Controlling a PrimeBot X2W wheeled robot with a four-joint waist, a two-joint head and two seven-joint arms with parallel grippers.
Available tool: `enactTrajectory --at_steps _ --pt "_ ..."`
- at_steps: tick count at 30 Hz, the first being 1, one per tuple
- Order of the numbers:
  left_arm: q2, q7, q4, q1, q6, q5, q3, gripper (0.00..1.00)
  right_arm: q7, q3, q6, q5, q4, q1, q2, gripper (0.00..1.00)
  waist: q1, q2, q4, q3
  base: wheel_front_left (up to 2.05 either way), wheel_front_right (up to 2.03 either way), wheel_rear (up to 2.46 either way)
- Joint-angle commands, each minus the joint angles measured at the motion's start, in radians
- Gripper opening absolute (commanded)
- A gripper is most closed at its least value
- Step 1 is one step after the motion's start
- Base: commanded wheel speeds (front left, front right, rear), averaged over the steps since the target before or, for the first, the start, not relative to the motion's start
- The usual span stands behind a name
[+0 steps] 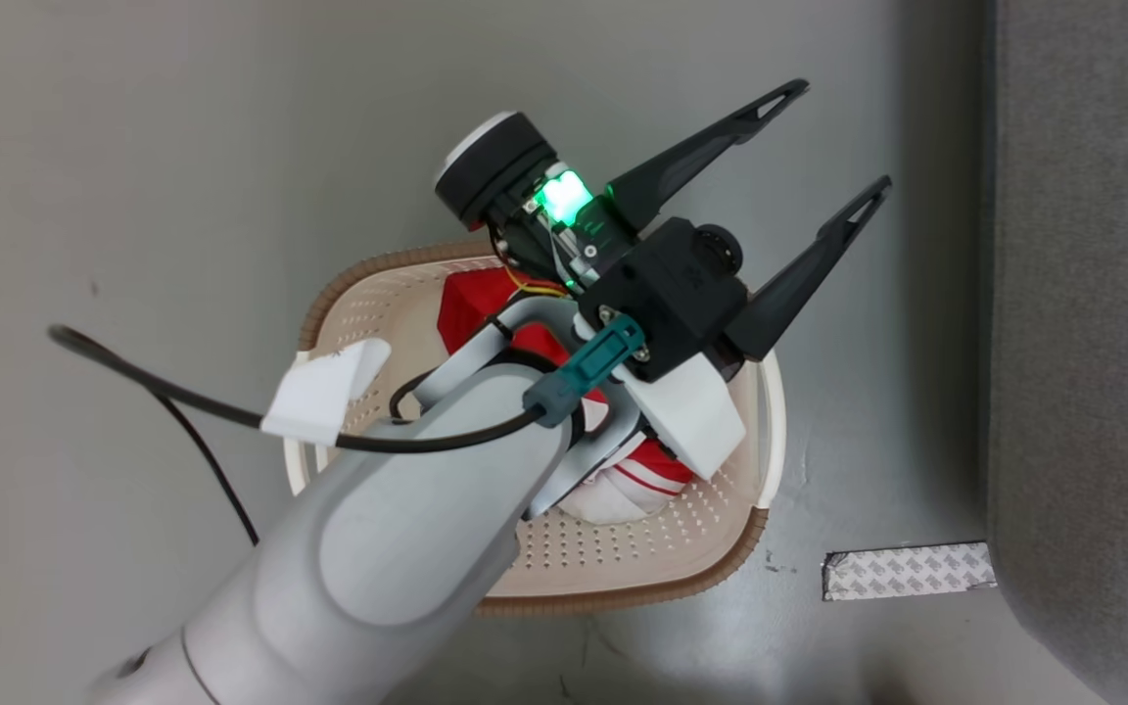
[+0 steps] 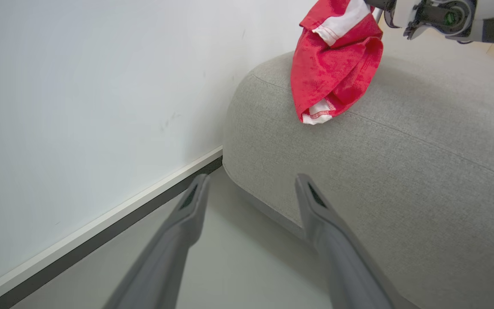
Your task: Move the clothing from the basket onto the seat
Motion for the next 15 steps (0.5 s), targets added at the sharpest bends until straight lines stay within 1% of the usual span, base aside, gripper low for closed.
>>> enactTrajectory --at_steps 1,4,5,6,7,10,15 --pt "0.004 -0.008 0.004 0.01 0.0 -0.004 0.002 1.0 0.007 -0.005 -0.003 -0.017 0.025 -0.01 0.0 0.0 -0.0003 0.0 0.008 0.005 0.0 0.0 0.0" --pt "0.012 -0.014 0.012 0.019 0.003 -0.011 0.001 1.0 0.02 -0.027 -0.003 -0.05 0.138 -0.024 0.015 0.0 -0.0003 0.0 0.011 0.002 0.0 0.0 0.0" --pt "0.015 -0.017 0.016 0.023 0.005 -0.013 0.002 1.0 0.027 -0.033 -0.003 -0.064 0.175 -0.024 0.021 0.14 -0.0003 0.0 0.012 -0.002 0.0 0.0 0.0" --pt "0.015 -0.02 0.019 0.027 0.009 -0.017 0.004 1.0 0.029 -0.038 -0.003 -0.078 0.207 -0.02 0.029 0.49 -0.0003 0.0 0.012 -0.008 0.0 0.0 0.0" --pt "0.016 -0.021 0.021 0.031 0.011 -0.02 0.007 1.0 0.035 -0.045 -0.003 -0.089 0.237 -0.019 0.032 1.0 -0.0003 0.0 0.012 -0.015 0.0 0.0 0.0" --pt "0.021 -0.029 0.028 0.041 0.019 -0.028 0.013 1.0 0.006 -0.075 -0.003 -0.115 0.294 -0.019 0.039 1.0 -0.0003 0.0 0.006 -0.041 0.0 0.0 0.0" --pt "0.035 -0.043 0.042 0.066 0.026 -0.048 0.017 1.0 -0.046 -0.087 -0.003 -0.143 0.339 0.03 0.052 1.0 -0.0003 0.0 -0.017 -0.111 0.0 0.0 0.0"
